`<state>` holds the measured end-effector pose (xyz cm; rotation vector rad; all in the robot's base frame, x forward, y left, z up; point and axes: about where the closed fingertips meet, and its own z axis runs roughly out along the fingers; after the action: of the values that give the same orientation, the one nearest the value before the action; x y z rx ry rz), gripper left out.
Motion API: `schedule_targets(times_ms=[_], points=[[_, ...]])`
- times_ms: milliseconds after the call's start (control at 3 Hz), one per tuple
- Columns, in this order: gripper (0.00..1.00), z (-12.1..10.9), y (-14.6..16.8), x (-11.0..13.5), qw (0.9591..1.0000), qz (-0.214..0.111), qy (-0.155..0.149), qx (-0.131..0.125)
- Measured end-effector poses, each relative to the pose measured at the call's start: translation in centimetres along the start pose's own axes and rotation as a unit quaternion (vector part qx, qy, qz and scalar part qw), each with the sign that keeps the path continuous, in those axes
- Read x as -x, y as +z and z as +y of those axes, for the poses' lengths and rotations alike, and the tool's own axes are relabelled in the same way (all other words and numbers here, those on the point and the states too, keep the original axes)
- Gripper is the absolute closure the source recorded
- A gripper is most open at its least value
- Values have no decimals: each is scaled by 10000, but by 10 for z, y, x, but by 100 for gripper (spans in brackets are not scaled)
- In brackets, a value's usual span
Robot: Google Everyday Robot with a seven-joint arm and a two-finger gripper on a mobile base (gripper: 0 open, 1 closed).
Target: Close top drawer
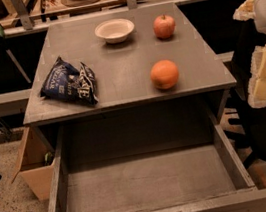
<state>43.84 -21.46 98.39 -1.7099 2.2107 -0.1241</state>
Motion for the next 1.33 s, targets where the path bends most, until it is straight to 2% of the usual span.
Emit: schedule_targets(times_ms=[333,667,1000,1333], points=[[0,0,0,0,10000,-2,-2,-6],[0,20,4,-18,9999,-68,-98,-36],[16,58,16,-60,9999,-23,-113,-84],[39,104,42,-104,9998,93,-148,-37]])
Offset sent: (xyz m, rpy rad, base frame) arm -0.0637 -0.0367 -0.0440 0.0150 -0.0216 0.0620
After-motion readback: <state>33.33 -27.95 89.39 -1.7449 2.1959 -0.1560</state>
